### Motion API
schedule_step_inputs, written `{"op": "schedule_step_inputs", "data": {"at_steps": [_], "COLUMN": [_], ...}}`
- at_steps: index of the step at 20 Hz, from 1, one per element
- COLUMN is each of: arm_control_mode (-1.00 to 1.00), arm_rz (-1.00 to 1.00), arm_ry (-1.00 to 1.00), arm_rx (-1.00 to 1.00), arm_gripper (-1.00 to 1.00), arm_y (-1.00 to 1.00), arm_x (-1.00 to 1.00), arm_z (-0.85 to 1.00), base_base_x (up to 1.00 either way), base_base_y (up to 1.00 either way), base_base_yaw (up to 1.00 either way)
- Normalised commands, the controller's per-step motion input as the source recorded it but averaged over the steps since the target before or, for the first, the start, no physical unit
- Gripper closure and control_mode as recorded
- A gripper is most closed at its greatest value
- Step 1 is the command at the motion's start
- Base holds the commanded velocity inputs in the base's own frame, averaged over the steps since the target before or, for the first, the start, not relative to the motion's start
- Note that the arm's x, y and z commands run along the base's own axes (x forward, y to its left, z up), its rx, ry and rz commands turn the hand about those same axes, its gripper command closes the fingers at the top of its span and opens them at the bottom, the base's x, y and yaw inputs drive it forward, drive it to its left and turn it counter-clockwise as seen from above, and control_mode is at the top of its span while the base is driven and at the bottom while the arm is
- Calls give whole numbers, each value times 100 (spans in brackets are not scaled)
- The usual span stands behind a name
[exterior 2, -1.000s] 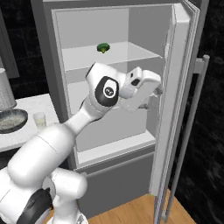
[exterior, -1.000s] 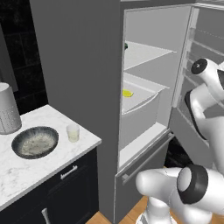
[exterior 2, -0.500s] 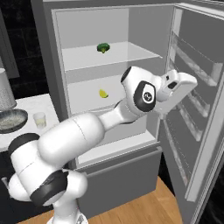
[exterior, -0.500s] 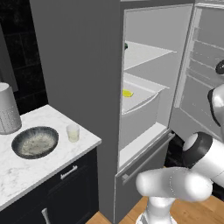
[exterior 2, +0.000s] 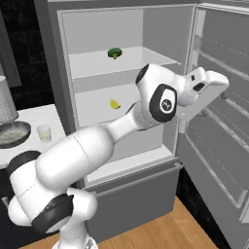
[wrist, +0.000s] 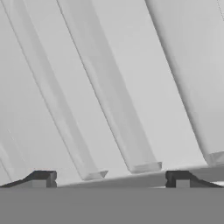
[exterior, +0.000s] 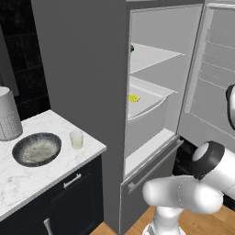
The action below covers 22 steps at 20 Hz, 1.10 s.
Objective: Grab a lemon wedge from the fridge and one ice cube from the ice bowl, and put them in the glass of lemonade.
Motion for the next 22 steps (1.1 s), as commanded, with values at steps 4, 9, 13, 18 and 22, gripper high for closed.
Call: {"op": "schedule_step_inputs", "data": {"at_steps": [4, 9, 13, 18, 22], "arm_control_mode": [-100, -100, -100, -100, -100], "arm_rz": [0, 4, 10, 15, 18], "arm_ry": [-13, -12, -17, -17, -18], "arm_rx": [0, 1, 16, 35, 48], "arm_gripper": [-100, -100, -100, -100, -100], "arm_y": [74, 95, 96, 88, 87], "arm_x": [-39, -28, -19, -16, -10], "arm_z": [39, 20, 0, -9, -32], "base_base_x": [0, 0, 0, 0, 0], "base_base_y": [0, 0, 0, 0, 0], "base_base_yaw": [0, 0, 0, 0, 0]}}
